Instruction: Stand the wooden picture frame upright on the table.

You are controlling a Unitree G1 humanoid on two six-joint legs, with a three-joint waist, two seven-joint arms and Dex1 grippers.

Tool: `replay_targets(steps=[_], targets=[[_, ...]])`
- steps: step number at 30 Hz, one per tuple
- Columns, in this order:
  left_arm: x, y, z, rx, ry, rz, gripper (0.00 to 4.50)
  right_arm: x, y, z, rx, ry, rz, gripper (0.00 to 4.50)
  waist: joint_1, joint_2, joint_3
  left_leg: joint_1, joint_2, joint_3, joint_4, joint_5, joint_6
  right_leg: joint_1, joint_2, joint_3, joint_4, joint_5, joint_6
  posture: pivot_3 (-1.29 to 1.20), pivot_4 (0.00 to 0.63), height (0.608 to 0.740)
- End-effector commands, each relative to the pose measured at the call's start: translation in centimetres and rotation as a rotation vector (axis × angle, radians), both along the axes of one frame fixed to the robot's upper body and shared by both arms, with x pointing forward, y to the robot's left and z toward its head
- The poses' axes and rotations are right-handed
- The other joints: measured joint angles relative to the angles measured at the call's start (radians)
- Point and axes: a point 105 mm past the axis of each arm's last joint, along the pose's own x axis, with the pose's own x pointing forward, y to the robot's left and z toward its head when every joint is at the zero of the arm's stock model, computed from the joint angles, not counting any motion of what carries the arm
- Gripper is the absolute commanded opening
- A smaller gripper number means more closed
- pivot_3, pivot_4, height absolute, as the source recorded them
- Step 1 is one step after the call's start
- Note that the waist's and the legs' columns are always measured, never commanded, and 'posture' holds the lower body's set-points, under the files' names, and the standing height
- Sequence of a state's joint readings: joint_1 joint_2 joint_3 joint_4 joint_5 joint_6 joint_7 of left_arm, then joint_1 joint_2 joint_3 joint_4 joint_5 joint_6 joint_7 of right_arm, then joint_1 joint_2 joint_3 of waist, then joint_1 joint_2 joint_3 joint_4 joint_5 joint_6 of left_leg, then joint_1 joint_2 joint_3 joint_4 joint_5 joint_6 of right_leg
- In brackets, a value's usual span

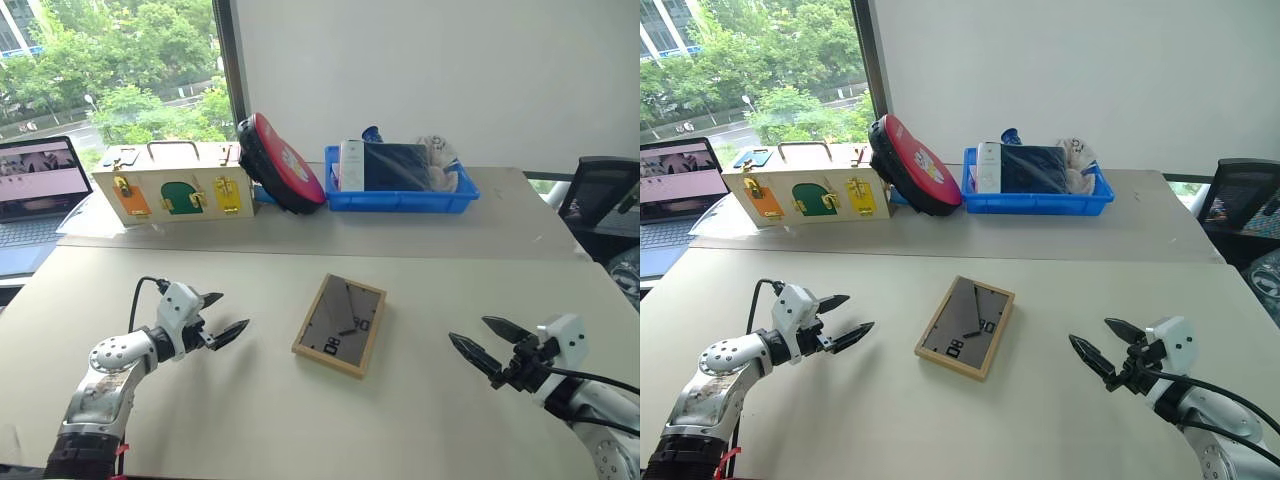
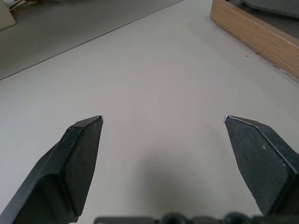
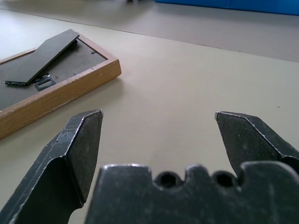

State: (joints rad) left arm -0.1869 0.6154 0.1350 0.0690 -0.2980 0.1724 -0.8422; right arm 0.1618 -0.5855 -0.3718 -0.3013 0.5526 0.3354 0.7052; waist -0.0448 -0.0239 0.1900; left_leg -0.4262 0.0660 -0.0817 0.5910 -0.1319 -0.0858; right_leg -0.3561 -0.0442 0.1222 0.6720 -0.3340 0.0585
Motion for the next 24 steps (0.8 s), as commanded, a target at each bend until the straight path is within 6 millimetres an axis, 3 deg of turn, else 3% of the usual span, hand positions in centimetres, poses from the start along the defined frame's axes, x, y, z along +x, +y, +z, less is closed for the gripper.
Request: replay_targets(steps=[1,6,14,16,19,24], targets=[[0.1,-0.4,1.8,-0.02,-0.03,-0.06,4.5,0.0,-0.3,1.3,-0.02,-0.046,0.011,4.45,0.0,0.0,0.0,0.0,0.0,0.0,0.0,0.0,0.0,0.0,0.0,0.0,0.0,0.0,0.0,0.0,0.15,0.735],[0.6,-0.7,6.6,-0.133,-0.079,-0.158,4.5,0.5,0.1,4.5,-0.052,-0.046,0.118,4.45,0.0,0.0,0.0,0.0,0.0,0.0,0.001,0.0,0.0,0.0,0.0,0.0,0.0,0.0,0.001,0.0,0.15,0.735],[0.6,-2.6,7.0,0.013,-0.002,-0.345,4.5,0.6,2.3,7.3,-0.271,0.04,0.316,4.45,-0.001,0.0,0.0,0.0,0.0,0.0,0.0,-0.001,0.001,0.0,0.0,0.0,-0.001,0.0,0.0,0.0,0.15,0.735],[1.1,-3.2,6.9,0.034,0.012,-0.374,3.96,1.1,2.6,7.7,-0.33,0.052,0.319,4.5,0.002,0.0,0.0,-0.001,0.0,0.0,0.001,-0.001,0.001,0.0,0.0,0.0,-0.001,0.0,0.0,0.0,0.15,0.735],[2.3,-4.7,5.9,0.087,0.008,-0.407,3.05,1.7,2.5,6.2,-0.473,0.108,0.305,3.77,0.006,0.0,0.0,-0.002,-0.001,0.0,0.002,-0.001,0.001,0.0,0.0,0.0,-0.001,0.0,0.001,0.0,0.15,0.735],[3.3,-7.7,4.3,0.107,0.036,-0.485,1.23,2.4,3.7,4.3,-0.459,0.155,0.298,2.06,0.005,0.0,0.0,-0.006,-0.001,0.0,0.002,-0.001,0.002,-0.002,0.0,-0.001,-0.004,0.001,-0.001,0.0,0.15,0.735]])
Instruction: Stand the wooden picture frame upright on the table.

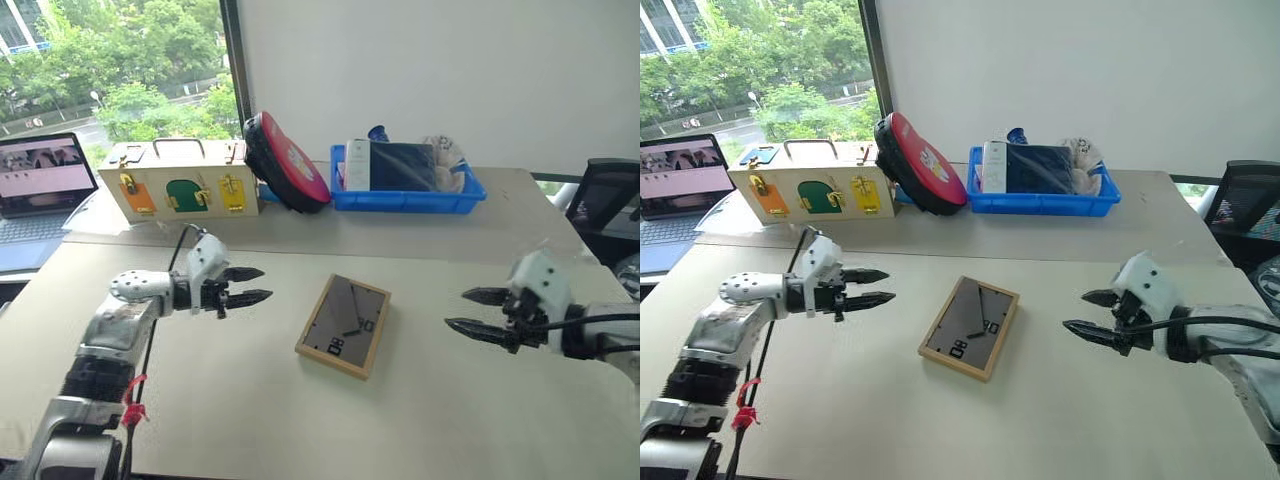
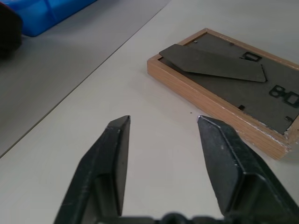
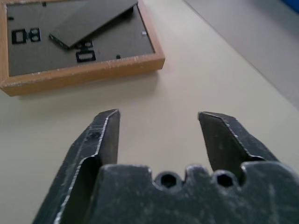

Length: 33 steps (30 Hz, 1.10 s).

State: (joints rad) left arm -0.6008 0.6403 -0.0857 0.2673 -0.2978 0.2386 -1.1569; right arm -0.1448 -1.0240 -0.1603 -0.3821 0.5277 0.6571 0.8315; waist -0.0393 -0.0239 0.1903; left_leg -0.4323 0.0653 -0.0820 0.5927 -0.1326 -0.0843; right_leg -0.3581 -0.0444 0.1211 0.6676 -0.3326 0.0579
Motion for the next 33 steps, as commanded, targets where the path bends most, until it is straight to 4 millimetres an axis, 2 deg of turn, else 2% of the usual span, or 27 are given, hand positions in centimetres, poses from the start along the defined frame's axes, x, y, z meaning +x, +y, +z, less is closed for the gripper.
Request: replay_targets(steps=[1,3,6,11,14,16,20,23,25,27,33], targets=[[0.3,-1.8,-0.6,0.044,-0.012,-0.068,0.87,0.3,1.0,-0.9,-0.023,0.011,-0.003,1.72,-0.001,0.0,0.0,0.0,0.0,0.0,0.0,0.0,0.0,0.0,0.0,0.0,0.0,0.0,0.0,0.0,0.15,0.735],[0.4,-2.5,-1.3,0.074,-0.011,-0.093,0.08,0.5,1.4,-1.8,-0.028,0.029,-0.004,0.97,-0.006,0.0,0.0,-0.002,0.0,0.0,0.0,0.0,0.0,-0.002,0.0,0.0,0.0,0.0,0.0,0.0,0.15,0.735],[0.9,-3.5,-2.4,0.118,-0.024,-0.09,0.0,1.0,2.4,-2.6,0.001,0.031,-0.02,0.03,-0.009,0.0,0.0,-0.002,0.0,0.0,0.0,0.0,0.0,-0.003,0.0,0.0,0.001,0.0,0.0,0.0,0.15,0.735],[0.6,-4.3,-3.5,0.114,0.0,-0.09,0.0,2.1,4.3,-3.8,0.03,0.032,-0.016,0.03,-0.006,0.0,0.0,-0.002,0.0,-0.001,0.003,0.0,0.0,-0.003,0.0,0.0,0.003,0.0,0.0,0.0,0.15,0.735],[-0.2,-4.8,-4.0,0.109,0.019,-0.129,0.0,3.1,5.6,-5.6,0.044,0.059,0.012,0.03,-0.008,0.0,0.0,-0.003,0.0,-0.001,0.003,0.0,0.0,-0.003,0.0,0.0,0.004,0.0,0.0,0.0,0.15,0.735],[-1.2,-5.4,-4.4,0.106,0.04,-0.166,0.0,3.7,6.4,-6.5,0.045,0.073,0.041,0.03,-0.007,0.0,0.0,-0.002,0.0,-0.001,0.003,0.0,0.0,-0.003,0.0,0.0,0.004,0.0,0.0,0.0,0.15,0.735],[-4.4,-6.2,-5.3,0.14,0.093,-0.279,0.0,5.0,7.3,-6.7,0.049,0.061,0.089,0.03,-0.015,0.0,0.0,-0.002,0.0,-0.001,0.004,0.0,0.0,-0.003,0.0,0.0,0.006,0.0,0.0,0.0,0.15,0.735],[-6.6,-6.0,-5.5,0.177,0.118,-0.331,0.0,5.0,7.7,-7.0,0.037,0.077,0.136,0.03,-0.02,0.0,0.0,0.001,0.0,-0.001,0.004,0.0,0.0,-0.002,0.001,0.0,0.008,0.0,0.0,0.0,0.15,0.735],[-7.3,-5.6,-5.9,0.202,0.125,-0.323,0.0,4.6,8.0,-7.2,0.03,0.092,0.171,0.03,-0.024,0.0,0.0,0.002,0.0,-0.001,0.004,0.0,0.0,0.0,0.001,0.0,0.009,0.0,0.0,0.0,0.15,0.735],[-7.4,-5.2,-6.2,0.217,0.126,-0.299,0.0,4.3,8.3,-7.4,0.031,0.107,0.187,0.03,-0.025,0.0,0.0,0.003,0.0,-0.001,0.004,0.0,0.0,0.0,0.001,0.0,0.009,0.0,0.0,0.0,0.15,0.735],[-5.9,-3.6,-6.8,0.238,0.092,-0.152,0.0,2.5,8.1,-8.6,-0.007,0.188,0.217,0.03,-0.024,0.0,0.0,0.003,0.0,-0.001,0.004,0.0,0.0,0.001,0.001,0.0,0.009,0.0,0.0,0.0,0.15,0.735]])
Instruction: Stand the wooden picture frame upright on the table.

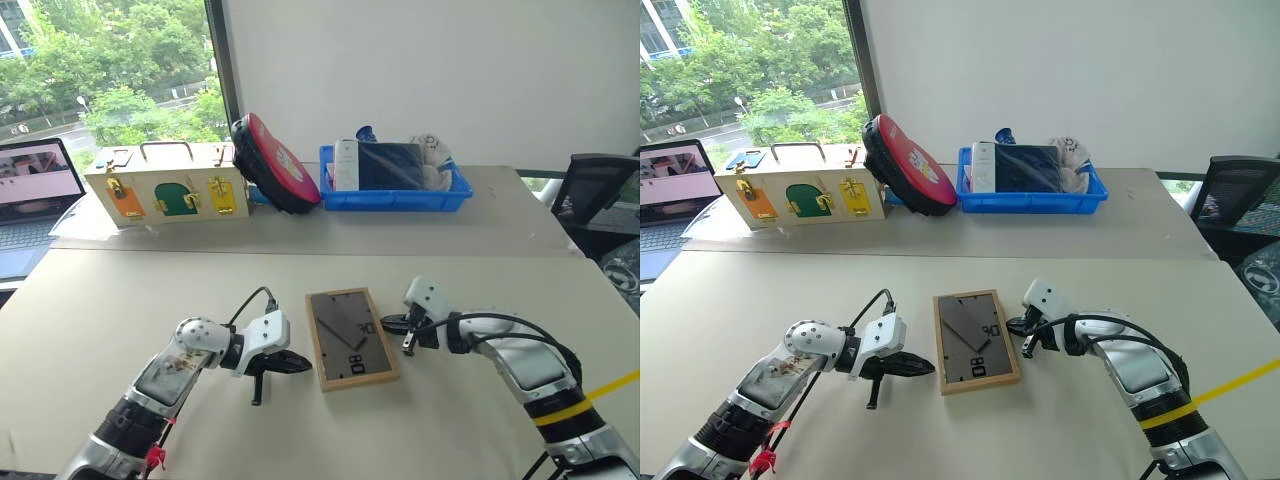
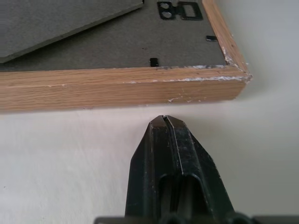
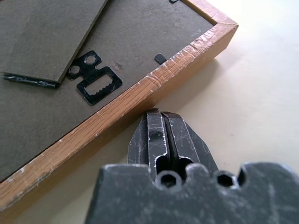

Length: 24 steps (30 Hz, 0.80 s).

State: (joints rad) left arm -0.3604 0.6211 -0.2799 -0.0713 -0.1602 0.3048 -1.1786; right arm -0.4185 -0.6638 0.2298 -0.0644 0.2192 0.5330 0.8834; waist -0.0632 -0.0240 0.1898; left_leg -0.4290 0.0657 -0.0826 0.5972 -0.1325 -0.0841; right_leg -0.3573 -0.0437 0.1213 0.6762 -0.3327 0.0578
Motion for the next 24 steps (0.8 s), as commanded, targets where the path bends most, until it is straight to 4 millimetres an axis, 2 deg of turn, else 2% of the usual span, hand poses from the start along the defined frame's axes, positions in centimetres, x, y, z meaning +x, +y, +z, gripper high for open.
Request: replay_targets(steps=[1,4,8,15,24], targets=[[1.3,1.5,-0.3,0.046,-0.049,0.099,0.0,-1.9,0.2,-1.9,-0.046,0.1,0.05,0.03,0.0,0.0,0.0,0.0,0.0,0.0,0.0,0.0,0.0,0.0,0.0,0.0,0.0,0.0,0.0,0.0,0.15,0.735],[2.1,1.8,-0.2,0.042,-0.067,0.137,0.0,-2.9,0.0,-2.1,-0.065,0.141,0.054,0.03,0.003,0.0,0.0,0.003,0.0,0.0,0.0,0.0,0.0,0.003,0.0,0.0,0.0,0.0,0.0,0.0,0.15,0.735],[2.1,1.1,-0.5,0.029,-0.065,0.132,0.0,-4.0,0.5,-2.3,-0.073,0.173,0.057,0.03,0.004,-0.001,-0.001,0.003,0.0,0.0,0.0,0.0,0.0,0.003,0.0,0.0,0.0,-0.001,0.002,0.0,0.15,0.735],[2.3,0.5,-0.5,0.021,-0.073,0.13,0.0,-4.5,0.6,-2.4,-0.078,0.193,0.025,0.03,0.016,-0.003,-0.005,0.004,0.0,0.0,0.0,0.0,0.0,0.004,0.0,0.0,-0.001,-0.002,0.002,0.0,0.15,0.735],[2.8,0.7,-0.3,0.022,-0.091,0.148,0.0,-5.2,1.4,-1.6,-0.065,0.214,0.001,0.03,0.019,-0.004,-0.006,0.003,0.0,0.0,0.0,0.0,0.0,0.004,0.0,0.0,-0.001,-0.002,0.003,0.0,0.15,0.735]])
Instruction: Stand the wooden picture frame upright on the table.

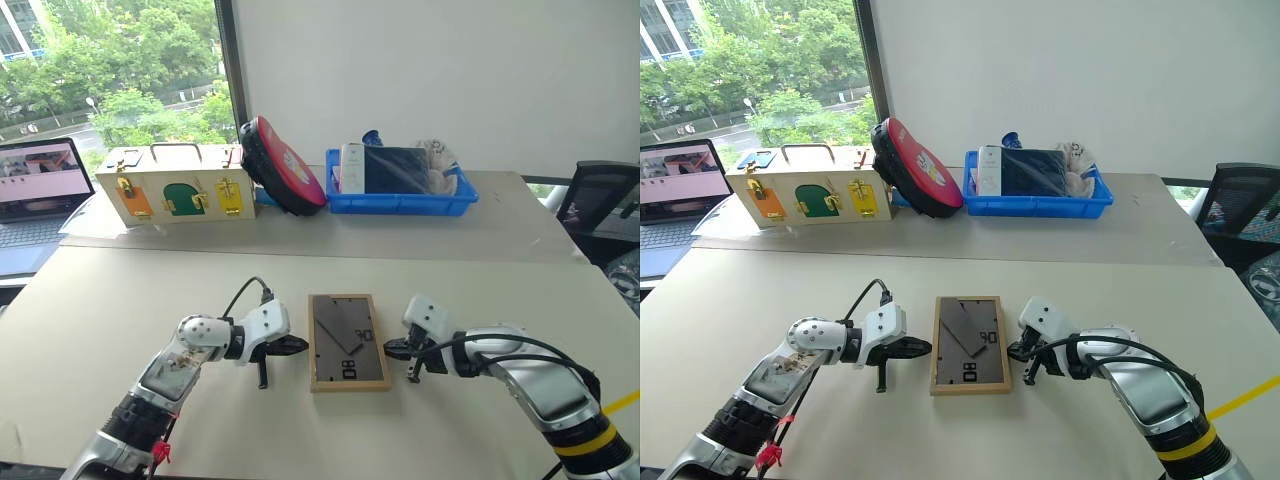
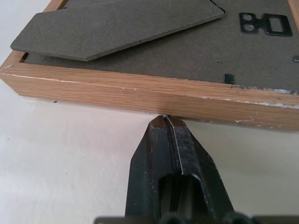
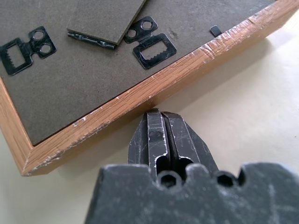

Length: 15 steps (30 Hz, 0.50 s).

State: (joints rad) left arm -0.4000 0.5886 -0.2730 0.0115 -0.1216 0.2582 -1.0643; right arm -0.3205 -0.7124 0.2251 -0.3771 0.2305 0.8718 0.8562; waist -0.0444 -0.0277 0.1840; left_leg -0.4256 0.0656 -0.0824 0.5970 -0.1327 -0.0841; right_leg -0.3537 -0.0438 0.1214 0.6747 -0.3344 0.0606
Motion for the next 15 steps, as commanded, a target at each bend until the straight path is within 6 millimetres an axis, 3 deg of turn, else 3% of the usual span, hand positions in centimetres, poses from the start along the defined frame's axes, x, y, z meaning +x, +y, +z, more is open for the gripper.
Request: replay_targets(steps=[1,7,10,12,14,15], targets=[[0.3,0.4,-0.5,0.027,-0.003,0.032,0.0,-1.4,0.9,-1.2,0.015,0.089,0.017,0.03,-0.001,0.0,0.0,0.0,0.0,0.0,0.0,0.0,0.0,0.0,0.0,0.0,0.0,0.0,0.0,0.0,0.15,0.735],[0.2,2.0,-0.7,0.056,0.015,0.063,0.0,-0.7,-1.3,-1.2,-0.016,0.082,-0.048,0.03,0.0,0.0,0.0,0.0,0.0,0.0,0.0,0.0,0.0,0.0,0.0,0.0,0.0,0.0,0.001,0.0,0.15,0.735],[0.4,6.1,-1.2,0.097,0.081,0.174,0.0,0.0,-4.1,-0.5,-0.034,0.06,-0.11,0.03,-0.002,0.0,0.0,0.0,0.0,0.0,-0.001,0.0,0.0,0.0,0.0,0.0,-0.001,0.0,0.0,0.0,0.15,0.735],[0.3,8.1,-0.6,-0.014,0.192,0.281,0.51,0.2,-5.6,0.3,-0.018,0.057,-0.139,0.0,-0.005,0.0,0.0,0.001,0.001,0.0,-0.001,0.0,0.0,0.0,0.0,0.0,-0.001,0.0,0.0,0.0,0.15,0.735],[0.1,8.5,0.1,-0.129,0.288,0.335,1.07,0.3,-6.1,0.9,0.01,0.054,-0.136,0.0,-0.006,0.0,0.0,0.001,0.001,0.0,-0.002,0.0,0.0,0.0,0.0,0.0,-0.001,-0.001,0.001,0.0,0.15,0.735],[0.0,8.6,0.3,-0.156,0.318,0.346,1.07,0.3,-6.2,1.0,0.022,0.052,-0.131,0.0,-0.005,0.0,0.0,0.001,0.001,0.0,-0.002,0.0,0.0,0.0,0.0,0.0,-0.001,-0.001,0.001,0.0,0.15,0.735]])
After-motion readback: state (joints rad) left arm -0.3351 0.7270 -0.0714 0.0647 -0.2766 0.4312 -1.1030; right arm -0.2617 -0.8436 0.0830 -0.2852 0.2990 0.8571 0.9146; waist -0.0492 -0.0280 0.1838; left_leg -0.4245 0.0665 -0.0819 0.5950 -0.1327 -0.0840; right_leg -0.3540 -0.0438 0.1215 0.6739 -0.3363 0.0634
